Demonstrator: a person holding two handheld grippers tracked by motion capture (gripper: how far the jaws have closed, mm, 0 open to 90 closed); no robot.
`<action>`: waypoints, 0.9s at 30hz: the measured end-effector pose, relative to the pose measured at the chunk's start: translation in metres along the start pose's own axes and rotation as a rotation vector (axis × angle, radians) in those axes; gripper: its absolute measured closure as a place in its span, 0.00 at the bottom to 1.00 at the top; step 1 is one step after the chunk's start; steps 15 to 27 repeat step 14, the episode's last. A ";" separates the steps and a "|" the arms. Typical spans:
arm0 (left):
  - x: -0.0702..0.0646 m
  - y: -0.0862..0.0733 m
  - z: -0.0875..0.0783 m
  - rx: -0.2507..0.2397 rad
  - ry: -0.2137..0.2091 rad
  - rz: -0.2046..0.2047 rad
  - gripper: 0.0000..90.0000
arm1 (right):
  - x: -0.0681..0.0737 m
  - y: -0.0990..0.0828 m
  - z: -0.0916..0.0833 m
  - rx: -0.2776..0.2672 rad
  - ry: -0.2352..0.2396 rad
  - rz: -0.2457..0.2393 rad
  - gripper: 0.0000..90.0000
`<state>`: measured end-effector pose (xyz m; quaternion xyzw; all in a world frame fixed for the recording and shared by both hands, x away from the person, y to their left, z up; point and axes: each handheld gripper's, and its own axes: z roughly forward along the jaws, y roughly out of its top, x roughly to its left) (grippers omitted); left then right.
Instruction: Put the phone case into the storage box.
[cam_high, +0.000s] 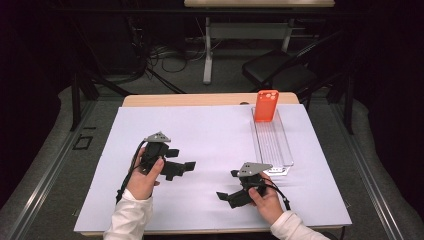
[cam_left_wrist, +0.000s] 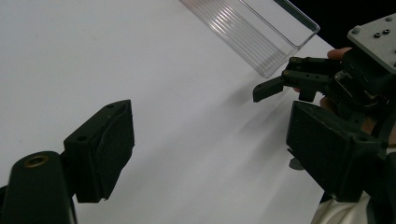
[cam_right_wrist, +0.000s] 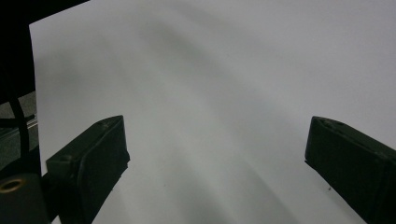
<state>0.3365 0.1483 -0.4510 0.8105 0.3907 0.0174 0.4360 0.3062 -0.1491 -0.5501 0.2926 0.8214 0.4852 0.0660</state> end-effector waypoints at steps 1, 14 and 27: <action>0.000 0.000 0.000 0.000 0.001 -0.001 0.18 | 0.000 0.000 0.000 0.001 0.000 0.001 0.06; 0.004 -0.001 -0.001 -0.007 0.002 -0.012 0.18 | -0.001 0.003 -0.006 -0.015 -0.024 -0.004 0.06; 0.004 -0.001 -0.001 -0.007 0.002 -0.012 0.18 | -0.001 0.003 -0.006 -0.015 -0.024 -0.004 0.06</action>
